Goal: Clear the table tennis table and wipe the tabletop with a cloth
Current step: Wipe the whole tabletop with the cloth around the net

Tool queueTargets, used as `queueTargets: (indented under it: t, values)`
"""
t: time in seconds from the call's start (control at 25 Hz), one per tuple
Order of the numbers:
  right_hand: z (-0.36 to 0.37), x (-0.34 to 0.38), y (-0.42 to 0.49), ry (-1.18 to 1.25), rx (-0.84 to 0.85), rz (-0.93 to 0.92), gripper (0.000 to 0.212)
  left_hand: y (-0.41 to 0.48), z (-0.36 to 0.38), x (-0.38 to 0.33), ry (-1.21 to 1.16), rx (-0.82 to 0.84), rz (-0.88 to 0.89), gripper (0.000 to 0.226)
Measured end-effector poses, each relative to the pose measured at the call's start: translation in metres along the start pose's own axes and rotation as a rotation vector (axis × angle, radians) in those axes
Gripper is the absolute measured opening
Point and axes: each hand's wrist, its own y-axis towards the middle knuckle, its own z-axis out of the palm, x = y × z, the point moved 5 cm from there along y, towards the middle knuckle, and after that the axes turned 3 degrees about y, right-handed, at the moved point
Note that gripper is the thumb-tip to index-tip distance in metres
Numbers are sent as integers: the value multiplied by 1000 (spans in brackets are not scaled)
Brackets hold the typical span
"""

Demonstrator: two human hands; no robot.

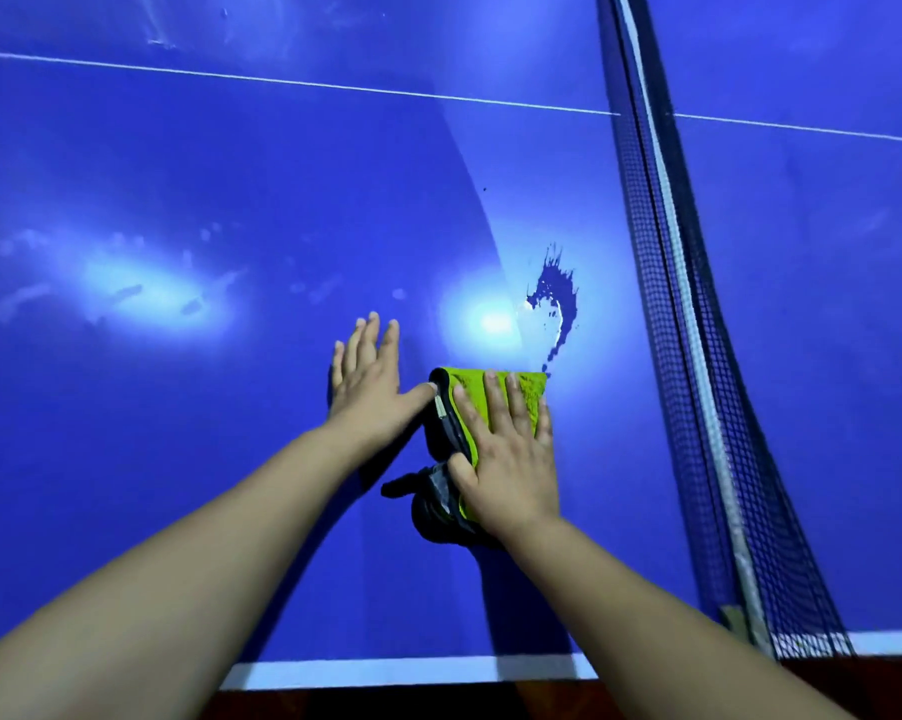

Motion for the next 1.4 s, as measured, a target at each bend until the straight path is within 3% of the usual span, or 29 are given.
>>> queueTargets:
  t: [0.28, 0.44, 0.64, 0.76, 0.96, 1.28, 1.4]
  values:
    - [15, -4, -131, 12, 40, 65, 78, -42, 12, -5, 50, 59, 17, 85]
    - [14, -4, -128, 22, 77, 110, 78, -30, 3, -5, 62, 74, -11, 87]
    - [-3, -22, 2, -24, -21, 199, 75, 29, -10, -9, 100, 53, -41, 81]
    - [-19, -32, 83, -3, 65, 190, 72, 72, -16, -19, 130, 28, -54, 71]
    - [-40, -46, 220, 22, 34, 182, 70, 150, -33, -34, 128, 49, -65, 63]
    - [-59, -50, 397, -9, 3, 121, 68, 204, -27, -38, 182, 285, -151, 82]
    - [-65, -47, 443, -29, -5, 85, 68, 204, -25, -38, 241, 345, -148, 100]
